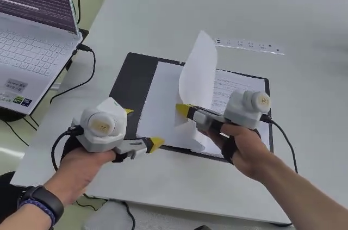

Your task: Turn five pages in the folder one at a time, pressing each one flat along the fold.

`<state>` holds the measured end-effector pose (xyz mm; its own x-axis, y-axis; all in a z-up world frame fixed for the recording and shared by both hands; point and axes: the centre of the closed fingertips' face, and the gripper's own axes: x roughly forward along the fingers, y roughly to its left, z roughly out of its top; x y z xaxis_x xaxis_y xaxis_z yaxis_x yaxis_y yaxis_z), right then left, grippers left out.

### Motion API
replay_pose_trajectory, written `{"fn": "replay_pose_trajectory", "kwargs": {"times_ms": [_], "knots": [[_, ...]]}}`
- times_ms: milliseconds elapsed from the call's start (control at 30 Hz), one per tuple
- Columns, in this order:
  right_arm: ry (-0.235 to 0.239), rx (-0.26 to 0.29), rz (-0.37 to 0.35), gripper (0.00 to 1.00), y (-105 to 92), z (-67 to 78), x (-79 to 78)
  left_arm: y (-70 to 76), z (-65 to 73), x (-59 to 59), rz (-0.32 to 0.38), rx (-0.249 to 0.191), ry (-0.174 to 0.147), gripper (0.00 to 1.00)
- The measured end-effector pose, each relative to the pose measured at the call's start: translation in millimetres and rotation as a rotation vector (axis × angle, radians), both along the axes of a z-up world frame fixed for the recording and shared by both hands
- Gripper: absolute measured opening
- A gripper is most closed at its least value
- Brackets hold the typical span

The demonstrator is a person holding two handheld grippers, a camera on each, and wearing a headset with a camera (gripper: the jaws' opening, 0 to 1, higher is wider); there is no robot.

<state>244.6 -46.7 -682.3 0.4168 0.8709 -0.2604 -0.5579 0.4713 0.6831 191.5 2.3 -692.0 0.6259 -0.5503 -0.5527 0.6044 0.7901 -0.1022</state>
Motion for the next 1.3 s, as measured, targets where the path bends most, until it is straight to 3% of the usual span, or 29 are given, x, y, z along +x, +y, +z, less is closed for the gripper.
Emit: {"fn": "replay_pose_trajectory", "kwargs": {"times_ms": [533,767,1133,1300], "knots": [[0.056,-0.023,0.053,0.00,36.1,-28.8,-1.8,20.1,-1.4,5.0,0.028,-0.013,0.000,0.65],[0.097,-0.046,0.064,0.00,45.7,-50.6,-3.4,23.7,-7.7,2.4,0.049,-0.022,0.019,0.65],[0.209,-0.059,0.040,0.00,59.1,-91.4,2.3,29.1,-8.8,0.5,0.073,-0.017,0.028,0.65],[0.245,-0.100,0.039,0.04,61.6,-107.7,-2.4,32.4,-9.7,-1.5,0.082,-0.015,0.034,0.65]]}}
